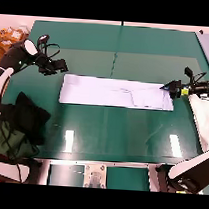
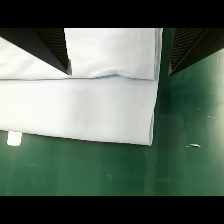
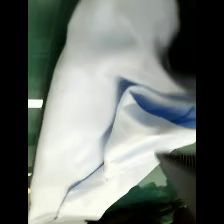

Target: Fold the shirts.

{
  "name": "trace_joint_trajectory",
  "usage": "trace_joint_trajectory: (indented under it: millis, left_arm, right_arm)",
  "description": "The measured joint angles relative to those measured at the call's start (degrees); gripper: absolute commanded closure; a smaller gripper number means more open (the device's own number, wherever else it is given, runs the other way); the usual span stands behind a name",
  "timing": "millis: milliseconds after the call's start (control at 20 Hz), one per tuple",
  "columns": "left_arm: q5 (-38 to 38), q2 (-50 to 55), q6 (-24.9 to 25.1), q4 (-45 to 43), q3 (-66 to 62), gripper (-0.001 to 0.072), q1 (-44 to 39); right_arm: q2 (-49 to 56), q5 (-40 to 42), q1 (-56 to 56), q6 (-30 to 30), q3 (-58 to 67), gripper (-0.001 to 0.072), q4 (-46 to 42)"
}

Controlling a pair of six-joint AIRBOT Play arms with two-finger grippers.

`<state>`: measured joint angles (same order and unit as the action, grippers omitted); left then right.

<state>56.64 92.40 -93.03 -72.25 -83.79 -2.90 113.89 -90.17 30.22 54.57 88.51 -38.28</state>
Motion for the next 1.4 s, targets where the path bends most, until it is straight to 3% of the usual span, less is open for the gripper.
trace_joint_trajectory:
  millis: [50, 100, 150, 300, 500, 1100, 1400]
  left_arm:
    - [0.07, 0.00, 0.00, 0.20, 0.00, 0.0295, 0.00]
    - [0.33, 0.02, 0.02, 0.28, 0.00, 0.0640, 0.00]
    - [0.52, 0.00, 0.15, 0.35, -0.02, 0.0682, 0.00]
    - [0.90, 0.00, 1.88, 1.29, -0.02, 0.0682, 0.00]
    - [-0.11, 0.42, 6.80, 9.29, -0.04, 0.0682, -2.38]
    - [-17.42, 18.56, 17.33, 34.56, -5.42, 0.0682, -30.05]
    - [-14.47, 23.56, 18.36, 39.91, -10.58, 0.0682, -32.20]
  right_arm:
    - [0.02, 0.63, -0.66, 0.35, 0.07, 0.0650, -1.60]
    - [0.02, 1.03, -1.14, 0.39, 0.17, 0.0694, -2.99]
    - [0.04, 1.27, -1.53, 0.44, 0.31, 0.0694, -4.15]
    - [-0.07, 1.77, -2.14, 1.75, 1.51, 0.0695, -6.29]
    - [-2.36, 0.83, -3.69, 4.11, 4.48, 0.0695, -7.43]
    - [-24.17, -4.94, -17.75, 21.51, 11.02, 0.0694, -6.82]
    - [-26.40, -4.31, -24.06, 26.01, 11.56, 0.0694, -6.69]
